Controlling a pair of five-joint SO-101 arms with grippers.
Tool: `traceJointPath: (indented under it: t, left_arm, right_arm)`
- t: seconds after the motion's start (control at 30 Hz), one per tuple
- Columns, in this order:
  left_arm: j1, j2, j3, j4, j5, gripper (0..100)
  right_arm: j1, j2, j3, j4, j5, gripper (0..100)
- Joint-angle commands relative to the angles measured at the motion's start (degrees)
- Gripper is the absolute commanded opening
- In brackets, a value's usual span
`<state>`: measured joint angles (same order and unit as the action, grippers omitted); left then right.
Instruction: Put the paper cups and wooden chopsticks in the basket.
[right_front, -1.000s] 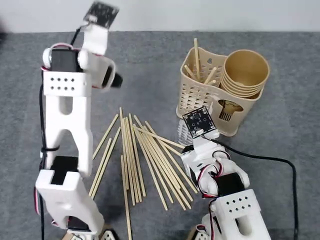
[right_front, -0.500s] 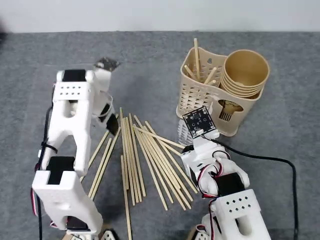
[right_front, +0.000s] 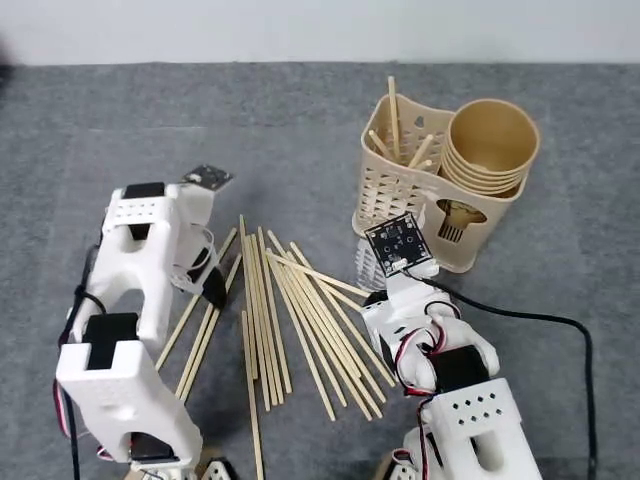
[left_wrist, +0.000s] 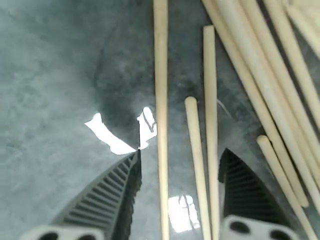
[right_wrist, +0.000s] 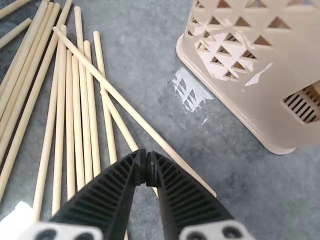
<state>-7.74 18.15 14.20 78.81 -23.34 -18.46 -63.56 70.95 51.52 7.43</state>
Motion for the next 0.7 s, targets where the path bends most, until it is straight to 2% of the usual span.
traceJointPath:
  t: [0.0,0.2,0.53,0.67]
  left_arm:
    - [1.1,-0.4,0.9,-2.5,-0.4,24]
    - [2.5,-0.4,4.5,-4.9,-0.1,24]
    - [6.2,-0.4,8.5,-8.0,1.4,4]
    - [8.1,-0.5,8.8,-7.7,1.6,1]
  right_arm:
    - [-0.2,-1.0,-0.3,-0.9,-0.2,0.9]
    - [-0.1,-1.0,-0.3,-0.9,-0.2,0.9]
    - [-0.1,-1.3,-0.3,-0.7,-0.2,0.9]
    - [-0.1,-1.3,-0.3,-0.7,-0.2,0.9]
